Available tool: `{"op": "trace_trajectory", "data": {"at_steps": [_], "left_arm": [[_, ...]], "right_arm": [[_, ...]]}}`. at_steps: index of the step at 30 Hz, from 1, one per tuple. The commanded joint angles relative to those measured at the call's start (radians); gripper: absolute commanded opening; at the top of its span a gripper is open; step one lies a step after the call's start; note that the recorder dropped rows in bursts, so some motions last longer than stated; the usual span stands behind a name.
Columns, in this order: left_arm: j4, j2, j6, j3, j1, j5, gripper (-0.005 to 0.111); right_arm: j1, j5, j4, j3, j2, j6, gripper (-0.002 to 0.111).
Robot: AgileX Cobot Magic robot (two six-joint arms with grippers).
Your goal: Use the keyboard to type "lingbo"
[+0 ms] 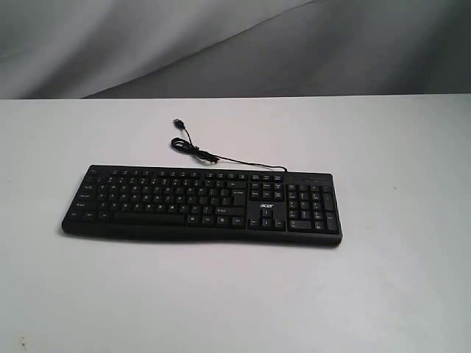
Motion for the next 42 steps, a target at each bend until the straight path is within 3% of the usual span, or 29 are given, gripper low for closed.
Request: {"op": "trace_trajectory", "data": {"at_steps": [1,4,6,10,17,21,29,34,42], "left_arm": [[-0.004,-0.004,-0.002,0.005,0.001,-0.007,0.001],[-0.004,-0.004,-0.002,0.005,0.001,-0.007,0.001],[-0.004,-0.004,-0.002,0.005,0.001,-0.007,0.001],[-0.004,-0.004,-0.002,0.005,0.001,-0.007,0.001],[-0.004,-0.004,-0.002,0.005,0.001,-0.007,0.001],[-0.004,-0.004,-0.002,0.005,0.001,-0.007,0.001],[-0.004,-0.004,-0.002,0.005,0.001,-0.007,0.001],[-0.004,-0.004,-0.002,0.005,0.001,-0.007,0.001],[-0.004,-0.004,-0.002,0.005,0.001,-0.007,0.001]], "right_arm": [[-0.008,-0.139,-0.203,0.24,-0.066,0.232,0.0],[-0.027,-0.455,-0.259,0.597,-0.212,0.232,0.0],[-0.062,-0.56,-0.244,0.719,-0.276,0.24,0.0],[-0.295,-0.769,-0.145,1.118,-0.541,0.243,0.0],[-0.535,-0.909,-0.16,1.496,-0.892,0.226,0.0],[-0.663,-0.912,-0.16,1.752,-1.215,0.225,0.0],[-0.695,-0.556,-0.148,1.815,-1.397,0.145,0.0],[-0.695,-0.558,-0.077,1.911,-1.472,0.145,0.0],[-0.695,-0.555,-0.039,1.911,-1.472,0.145,0.0]]}}
